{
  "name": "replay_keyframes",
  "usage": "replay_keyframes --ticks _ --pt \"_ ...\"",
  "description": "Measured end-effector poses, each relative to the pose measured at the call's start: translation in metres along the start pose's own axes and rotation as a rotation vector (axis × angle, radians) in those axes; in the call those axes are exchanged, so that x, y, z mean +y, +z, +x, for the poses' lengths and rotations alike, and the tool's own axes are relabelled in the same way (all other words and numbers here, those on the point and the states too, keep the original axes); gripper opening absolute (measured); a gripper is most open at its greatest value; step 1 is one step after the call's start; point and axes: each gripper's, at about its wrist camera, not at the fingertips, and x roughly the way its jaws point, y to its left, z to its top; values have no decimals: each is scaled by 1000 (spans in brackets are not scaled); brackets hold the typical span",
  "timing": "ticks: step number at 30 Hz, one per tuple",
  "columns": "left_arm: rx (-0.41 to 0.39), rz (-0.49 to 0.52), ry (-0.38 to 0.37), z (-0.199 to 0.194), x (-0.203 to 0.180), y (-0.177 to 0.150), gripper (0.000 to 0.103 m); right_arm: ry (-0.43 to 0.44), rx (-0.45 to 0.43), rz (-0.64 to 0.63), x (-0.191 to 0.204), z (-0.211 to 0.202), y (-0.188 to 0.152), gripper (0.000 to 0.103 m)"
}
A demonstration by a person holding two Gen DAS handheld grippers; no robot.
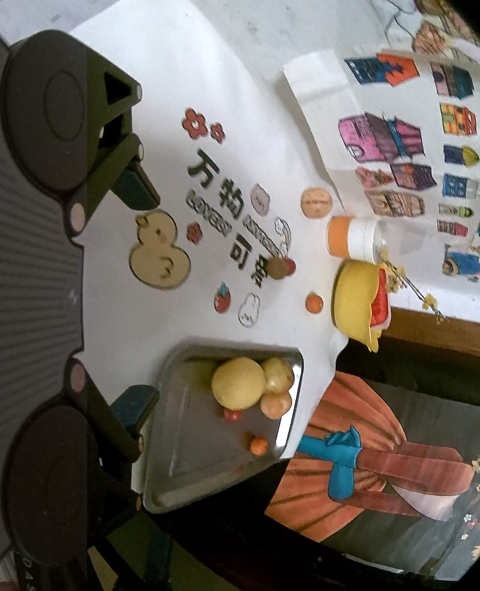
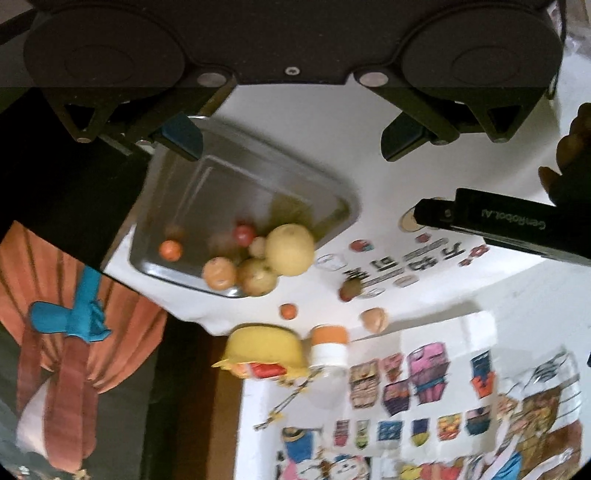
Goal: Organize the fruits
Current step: 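Lift both open tools away from the tray, then move the left tool to the tan speckled fruit while the right tool approaches another tangerine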
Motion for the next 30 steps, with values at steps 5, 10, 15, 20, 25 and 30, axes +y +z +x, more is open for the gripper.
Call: replay_keyframes --ticks 5,10,15,20,25,30 --pt "1 -14 16 -2 16 0 102 40 14 -26 16 5 5 102" --pt "7 -35 35 3 28 5 102 73 22 -36 27 15 16 102" --pt "17 -50 48 11 39 15 102 90 25 -45 31 27 27 102" --pt "25 -70 61 24 49 28 102 100 26 -49 33 41 40 102" --pt "28 -69 92 38 55 44 102 112 13 -61 33 58 57 102" --pt "28 -79 109 53 58 63 102 106 -4 -105 32 77 73 102"
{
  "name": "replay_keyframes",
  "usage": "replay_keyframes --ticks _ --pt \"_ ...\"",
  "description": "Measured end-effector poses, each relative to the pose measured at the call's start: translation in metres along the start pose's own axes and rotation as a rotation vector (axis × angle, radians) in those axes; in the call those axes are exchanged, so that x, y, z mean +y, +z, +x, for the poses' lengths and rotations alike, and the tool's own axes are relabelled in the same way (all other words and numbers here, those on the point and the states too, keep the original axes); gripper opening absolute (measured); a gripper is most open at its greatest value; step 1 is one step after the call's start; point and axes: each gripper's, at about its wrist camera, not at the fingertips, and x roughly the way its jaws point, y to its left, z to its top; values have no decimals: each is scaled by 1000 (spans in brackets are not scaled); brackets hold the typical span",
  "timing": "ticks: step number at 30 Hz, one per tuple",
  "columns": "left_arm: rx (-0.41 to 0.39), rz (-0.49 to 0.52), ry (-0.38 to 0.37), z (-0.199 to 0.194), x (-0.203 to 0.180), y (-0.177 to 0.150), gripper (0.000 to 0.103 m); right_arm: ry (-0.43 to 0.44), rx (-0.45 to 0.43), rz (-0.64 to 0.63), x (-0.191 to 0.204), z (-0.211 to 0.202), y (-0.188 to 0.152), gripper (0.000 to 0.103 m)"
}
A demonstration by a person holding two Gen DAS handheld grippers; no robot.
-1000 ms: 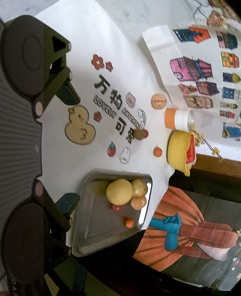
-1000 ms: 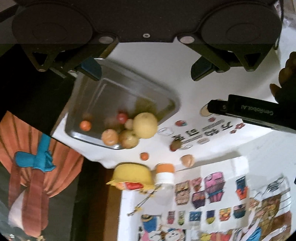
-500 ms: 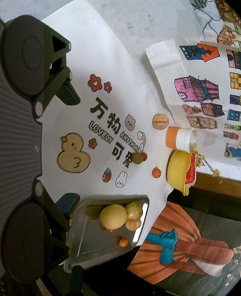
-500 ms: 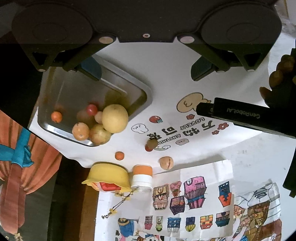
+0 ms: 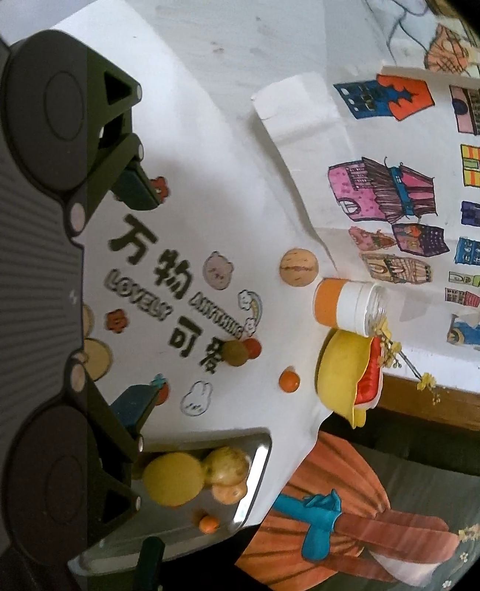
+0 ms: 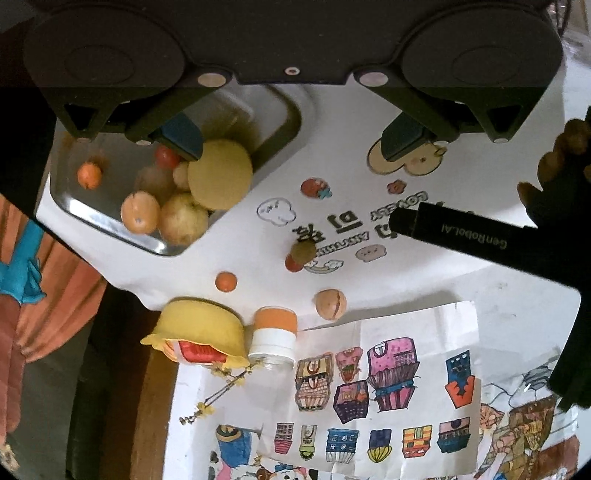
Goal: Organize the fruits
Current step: 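Move the left tool to the tan speckled fruit while the right tool approaches another tangerine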
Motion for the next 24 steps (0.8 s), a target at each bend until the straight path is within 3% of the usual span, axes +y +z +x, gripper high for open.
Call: replay_keyframes --ticks 10,18,24 --pt "5 13 1 36 -13 31 102 -18 -28 -49 -25 30 22 102" --pt "-15 0 -7 59 -19 45 102 -26 -73 -45 -66 42 47 102" --pt "-54 3 13 70 -19 61 102 51 -77 -11 -93 59 74 102"
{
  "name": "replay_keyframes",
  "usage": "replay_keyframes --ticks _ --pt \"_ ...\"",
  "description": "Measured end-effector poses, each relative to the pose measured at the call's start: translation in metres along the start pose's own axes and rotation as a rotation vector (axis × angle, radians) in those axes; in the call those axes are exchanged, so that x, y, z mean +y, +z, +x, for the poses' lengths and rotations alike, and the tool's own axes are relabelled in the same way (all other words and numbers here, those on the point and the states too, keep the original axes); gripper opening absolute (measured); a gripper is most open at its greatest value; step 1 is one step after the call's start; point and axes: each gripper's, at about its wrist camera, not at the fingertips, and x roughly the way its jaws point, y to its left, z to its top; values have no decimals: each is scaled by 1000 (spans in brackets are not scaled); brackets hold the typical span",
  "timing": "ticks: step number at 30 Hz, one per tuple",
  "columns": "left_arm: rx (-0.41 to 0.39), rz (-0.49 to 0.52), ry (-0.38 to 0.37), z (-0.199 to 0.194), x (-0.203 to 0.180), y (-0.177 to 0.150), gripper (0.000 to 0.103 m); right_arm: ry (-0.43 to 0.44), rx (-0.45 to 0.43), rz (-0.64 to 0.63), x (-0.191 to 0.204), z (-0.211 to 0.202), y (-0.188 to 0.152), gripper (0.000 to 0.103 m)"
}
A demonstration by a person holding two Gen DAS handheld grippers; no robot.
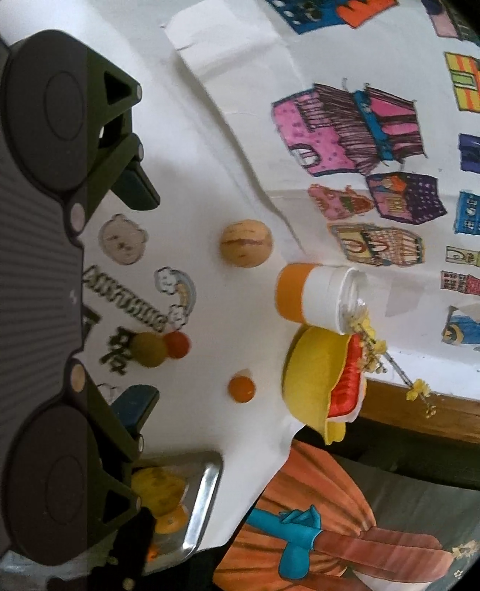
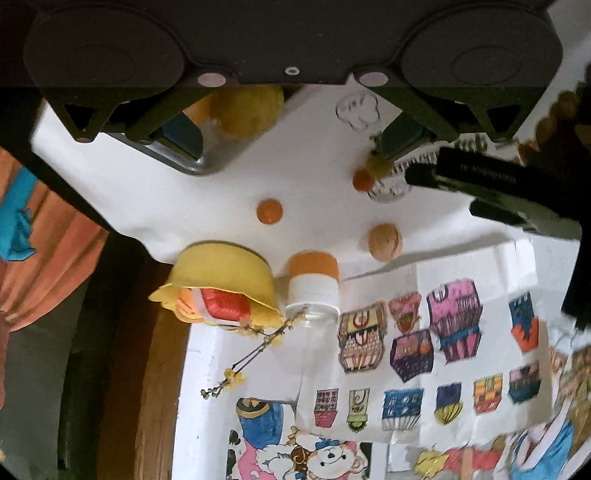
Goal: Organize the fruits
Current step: 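Move the left tool to the tan speckled fruit while the right tool approaches another tangerine, then close the left tool on the tan fruit while the right tool closes on the tangerine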
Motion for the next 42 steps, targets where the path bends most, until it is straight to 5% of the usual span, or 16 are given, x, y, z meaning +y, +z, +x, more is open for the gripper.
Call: replay_keyframes --ticks 11,23,35,42 --pt "-69 -3 78 29 15 26 102 149 66 72 -13 73 57 99" --pt "-78 -52 108 69 41 36 102 91 211 199 -32 159 62 72" --pt "-101 -69 103 89 42 46 102 45 246 216 -35 189 64 57" --pt "-95 -65 103 103 41 54 93 27 263 257 -38 199 63 41"
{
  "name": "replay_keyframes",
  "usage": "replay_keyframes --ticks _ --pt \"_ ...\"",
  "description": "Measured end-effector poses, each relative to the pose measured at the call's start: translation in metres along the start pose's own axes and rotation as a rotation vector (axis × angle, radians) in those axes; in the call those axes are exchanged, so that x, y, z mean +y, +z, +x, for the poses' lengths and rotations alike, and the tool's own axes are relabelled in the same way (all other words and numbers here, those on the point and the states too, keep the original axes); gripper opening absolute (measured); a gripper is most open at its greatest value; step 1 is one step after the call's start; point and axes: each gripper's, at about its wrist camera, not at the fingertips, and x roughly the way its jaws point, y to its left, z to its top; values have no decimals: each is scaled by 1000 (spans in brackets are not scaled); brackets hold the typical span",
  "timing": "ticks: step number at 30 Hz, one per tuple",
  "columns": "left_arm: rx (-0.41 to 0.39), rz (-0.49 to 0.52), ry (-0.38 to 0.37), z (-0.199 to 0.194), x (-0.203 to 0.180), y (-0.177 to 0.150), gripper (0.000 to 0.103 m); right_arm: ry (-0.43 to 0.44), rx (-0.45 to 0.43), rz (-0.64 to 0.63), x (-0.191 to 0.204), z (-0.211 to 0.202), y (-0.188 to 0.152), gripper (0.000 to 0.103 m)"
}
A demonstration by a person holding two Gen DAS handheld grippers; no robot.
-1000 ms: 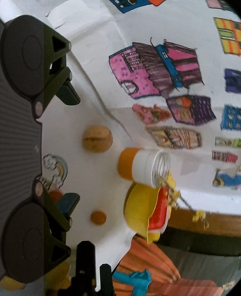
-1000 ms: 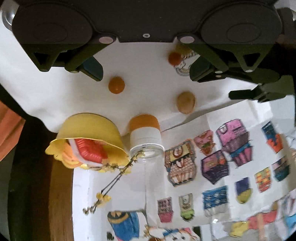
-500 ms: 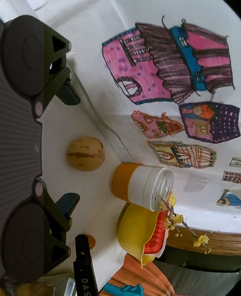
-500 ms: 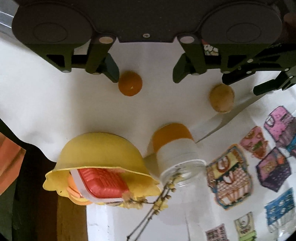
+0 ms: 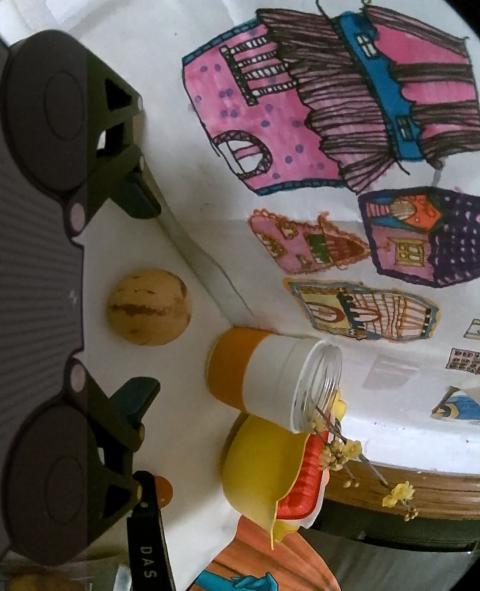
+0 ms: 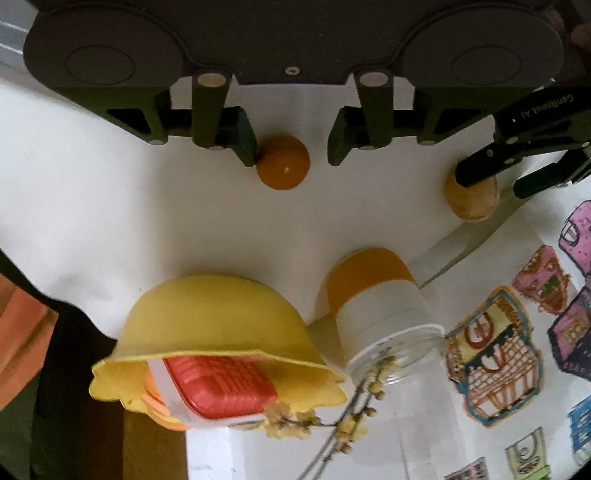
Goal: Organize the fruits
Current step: 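Close the left tool on the tan fruit while the right tool closes on the tangerine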
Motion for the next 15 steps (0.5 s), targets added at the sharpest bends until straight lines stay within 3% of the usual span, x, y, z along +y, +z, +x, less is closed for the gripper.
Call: replay_keyframes --ticks 5,15 --pt "4 -13 -11 6 2 1 85 -7 -8 -6 1 2 2 35" --pt "22 -12 -50 17 -1 1 61 31 -8 -42 15 7 3 34"
